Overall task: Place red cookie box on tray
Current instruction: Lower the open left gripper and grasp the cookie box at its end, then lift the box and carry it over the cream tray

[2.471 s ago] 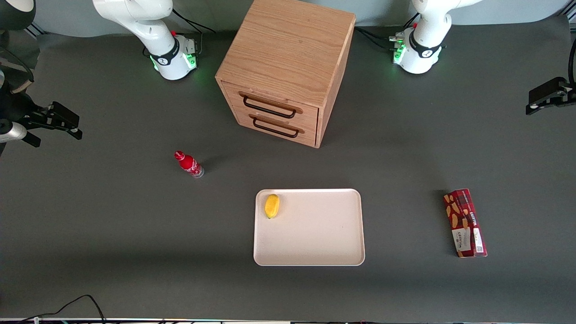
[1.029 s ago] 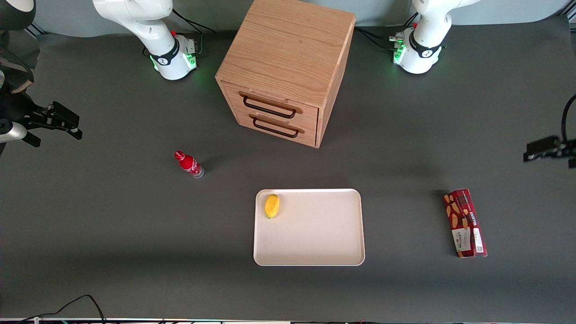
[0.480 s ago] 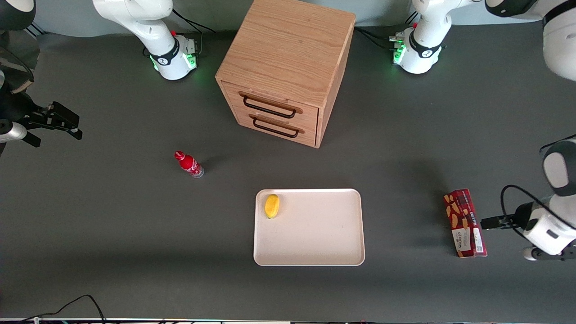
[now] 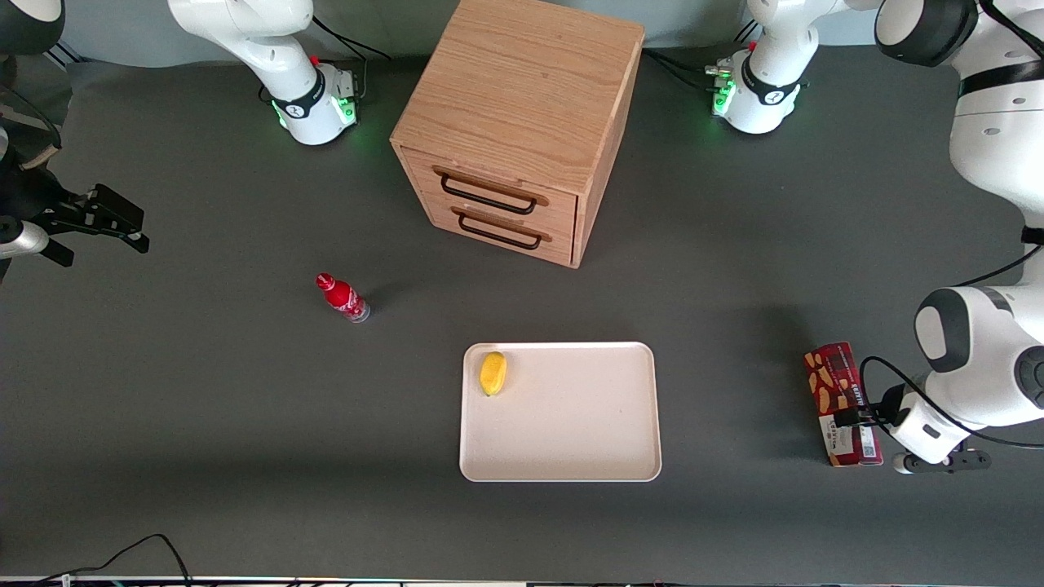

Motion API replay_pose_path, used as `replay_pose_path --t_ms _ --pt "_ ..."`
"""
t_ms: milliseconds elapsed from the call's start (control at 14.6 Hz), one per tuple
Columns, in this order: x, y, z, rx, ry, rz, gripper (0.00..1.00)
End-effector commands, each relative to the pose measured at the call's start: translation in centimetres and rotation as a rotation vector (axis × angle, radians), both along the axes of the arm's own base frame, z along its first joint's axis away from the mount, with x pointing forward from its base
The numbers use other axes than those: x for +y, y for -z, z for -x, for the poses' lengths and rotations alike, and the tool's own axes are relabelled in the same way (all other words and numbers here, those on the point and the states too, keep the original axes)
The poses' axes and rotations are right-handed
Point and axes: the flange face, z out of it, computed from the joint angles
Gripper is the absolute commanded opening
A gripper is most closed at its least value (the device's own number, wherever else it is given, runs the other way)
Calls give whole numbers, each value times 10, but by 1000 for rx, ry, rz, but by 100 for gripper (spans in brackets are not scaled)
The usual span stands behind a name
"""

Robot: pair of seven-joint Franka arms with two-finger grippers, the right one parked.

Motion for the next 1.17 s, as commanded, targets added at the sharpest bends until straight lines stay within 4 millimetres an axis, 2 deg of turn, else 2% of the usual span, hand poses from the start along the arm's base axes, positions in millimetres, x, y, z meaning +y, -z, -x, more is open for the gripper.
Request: replay_pose_path --t_ms 0,69,137,206,343,480,618,686,824,961,1098 --pt "-9 14 2 -1 -30 -20 50" --pt "-11 16 1 -8 -42 -19 26" --pt "-19 15 1 -10 -33 -20 8" --pt "-22 13 0 -13 -30 -22 0" --pt "-20 6 -2 -25 -16 -45 0" --pt "-22 -16 -10 -50 -16 -51 0" --pt "-38 -57 -16 -74 -5 -49 0" --pt "-45 -84 -18 -75 -2 -52 0" --pt "-66 -152 -14 -57 -26 -46 0" --pt "-96 -214 0 -38 -53 -21 0" --pt "-129 -273 26 -4 -59 -12 0"
